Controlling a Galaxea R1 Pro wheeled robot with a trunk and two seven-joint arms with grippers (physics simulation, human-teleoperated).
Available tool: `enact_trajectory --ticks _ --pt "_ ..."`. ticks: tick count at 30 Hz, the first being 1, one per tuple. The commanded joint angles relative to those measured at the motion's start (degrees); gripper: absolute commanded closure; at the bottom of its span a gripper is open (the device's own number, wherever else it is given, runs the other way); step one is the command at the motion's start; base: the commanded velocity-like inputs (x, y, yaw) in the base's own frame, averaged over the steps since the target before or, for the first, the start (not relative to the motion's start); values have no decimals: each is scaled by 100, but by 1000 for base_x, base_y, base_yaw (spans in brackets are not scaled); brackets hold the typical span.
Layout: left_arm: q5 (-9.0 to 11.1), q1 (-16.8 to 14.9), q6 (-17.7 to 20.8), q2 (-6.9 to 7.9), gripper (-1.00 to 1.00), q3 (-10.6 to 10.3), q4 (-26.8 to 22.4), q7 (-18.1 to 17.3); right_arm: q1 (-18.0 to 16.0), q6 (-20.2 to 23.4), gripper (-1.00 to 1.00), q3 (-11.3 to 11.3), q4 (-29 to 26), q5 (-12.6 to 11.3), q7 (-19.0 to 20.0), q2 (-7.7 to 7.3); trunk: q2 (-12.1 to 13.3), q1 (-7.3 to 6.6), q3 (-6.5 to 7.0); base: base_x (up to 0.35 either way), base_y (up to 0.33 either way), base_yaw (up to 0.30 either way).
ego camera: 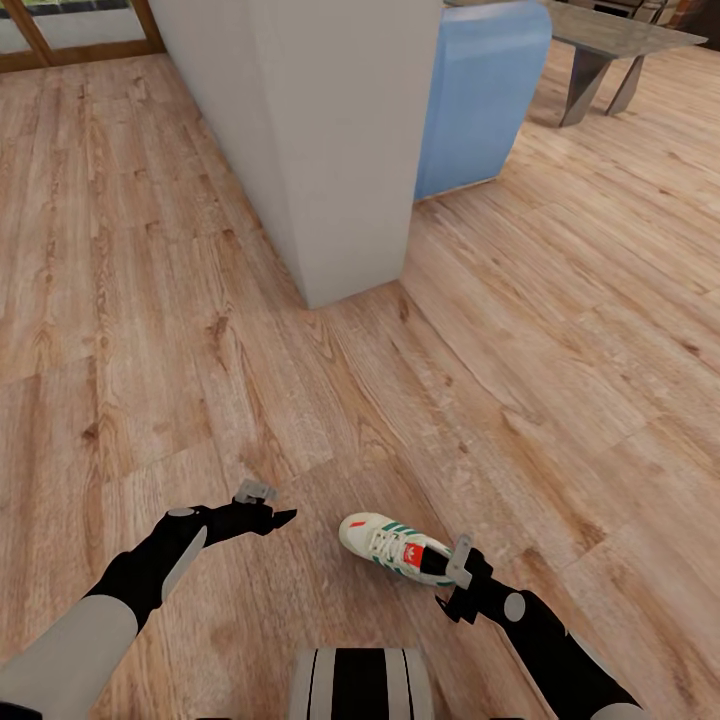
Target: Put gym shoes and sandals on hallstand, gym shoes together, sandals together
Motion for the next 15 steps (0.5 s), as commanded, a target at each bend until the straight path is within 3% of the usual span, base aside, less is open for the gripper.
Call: enact_trajectory --ticks 1,15 --pt "60 1 51 6 -100 -23 -7 7 -1 9 -100 8 -11 47 14 -3 -1 -1 -4 0 0 0" --pt "60 6 50 5 -100 -21 -8 7 -1 9 -100 -5 -10 39 14 -2 -1 -1 -4 0 0 0"
